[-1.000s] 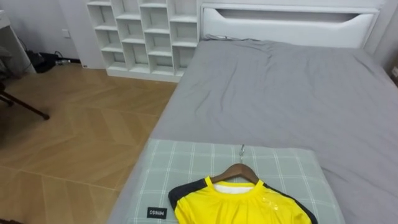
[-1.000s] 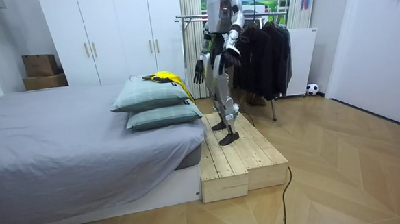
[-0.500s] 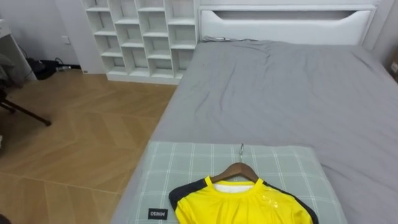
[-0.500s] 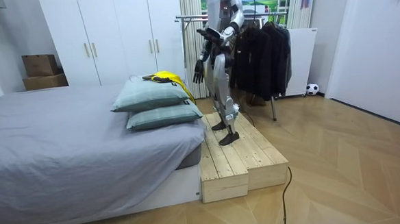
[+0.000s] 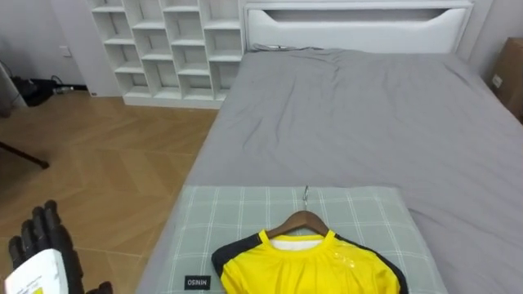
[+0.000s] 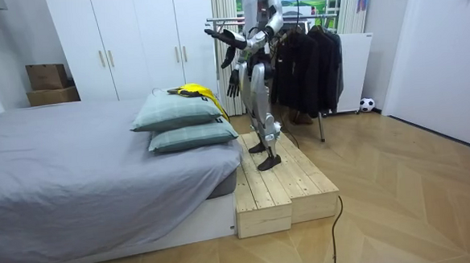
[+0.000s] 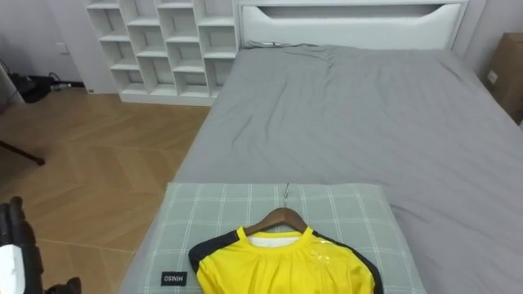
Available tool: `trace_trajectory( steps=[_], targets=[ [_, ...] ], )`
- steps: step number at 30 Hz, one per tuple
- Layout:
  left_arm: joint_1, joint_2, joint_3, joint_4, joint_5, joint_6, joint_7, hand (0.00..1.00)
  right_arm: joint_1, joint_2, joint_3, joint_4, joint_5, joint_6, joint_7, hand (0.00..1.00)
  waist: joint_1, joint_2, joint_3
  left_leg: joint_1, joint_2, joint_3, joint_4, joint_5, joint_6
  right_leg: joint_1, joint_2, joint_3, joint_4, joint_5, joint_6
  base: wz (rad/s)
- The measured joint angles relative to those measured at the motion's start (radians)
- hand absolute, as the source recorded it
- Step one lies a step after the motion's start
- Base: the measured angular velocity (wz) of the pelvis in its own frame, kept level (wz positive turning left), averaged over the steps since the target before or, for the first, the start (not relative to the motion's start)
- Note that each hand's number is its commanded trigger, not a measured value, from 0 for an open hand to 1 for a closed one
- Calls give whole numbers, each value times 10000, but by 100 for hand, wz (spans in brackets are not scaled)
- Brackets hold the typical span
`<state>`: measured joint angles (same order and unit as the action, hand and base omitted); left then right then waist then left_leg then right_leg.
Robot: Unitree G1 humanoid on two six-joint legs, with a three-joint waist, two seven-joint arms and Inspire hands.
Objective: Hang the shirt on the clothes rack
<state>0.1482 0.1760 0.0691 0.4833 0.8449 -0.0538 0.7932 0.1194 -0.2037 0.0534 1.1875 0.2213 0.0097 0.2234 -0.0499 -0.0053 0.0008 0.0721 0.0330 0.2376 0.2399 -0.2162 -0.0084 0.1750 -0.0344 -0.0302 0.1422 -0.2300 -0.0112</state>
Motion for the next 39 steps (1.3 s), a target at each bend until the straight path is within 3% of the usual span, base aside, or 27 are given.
trace_trajectory(
  steps=[10, 20, 25, 28, 33, 39],
  targets=[
    [-59, 3, -693, 8, 1519, 122, -431, 0, -50, -4, 3, 22, 38, -15, -54, 0, -225, 40, -27, -27, 2, 7, -7, 0, -1, -5, 2, 24, 6, 1, 0, 0],
    [-277, 41, -2033, 1, 3006, -11, -688, 0, -67, 7, 28, 92, -84, -429, -196, 0, -510, 55, -20, -27, 17, 99, -24, 0, 0, -137, 14, 243, 84, 0, 0, -5],
    [-397, 147, -2131, 2, 3074, -101, -806, 0, -78, 5, 24, 101, -303, -537, -292, 0, -580, 17, 1, 41, 24, 196, -47, 0, 0, -165, 19, 409, 94, 3, 4, -10],
    [-446, 230, -2129, 1, 3085, -123, -895, 0, -105, 8, 9, 99, -370, -533, -296, 0, -588, 31, -6, 79, 11, -46, -62, -1, -2, -180, 34, 531, 89, 22, 32, -14],
    [-475, 376, -2308, -8, 3060, -60, -1150, 0, -218, 49, 10, 115, -412, -528, -299, 0, -849, 45, -17, 83, -9, -112, -75, -2, -1, -182, 29, 549, 86, 34, 50, -1],
    [-788, 383, -2516, -23, 3236, 28, -1430, 0, -189, 41, -65, 114, -478, -529, -312, 0, -927, 69, -23, 92, -5, -110, -73, -2, -1, -180, 31, 547, 89, 49, 58, 0]
  ],
)
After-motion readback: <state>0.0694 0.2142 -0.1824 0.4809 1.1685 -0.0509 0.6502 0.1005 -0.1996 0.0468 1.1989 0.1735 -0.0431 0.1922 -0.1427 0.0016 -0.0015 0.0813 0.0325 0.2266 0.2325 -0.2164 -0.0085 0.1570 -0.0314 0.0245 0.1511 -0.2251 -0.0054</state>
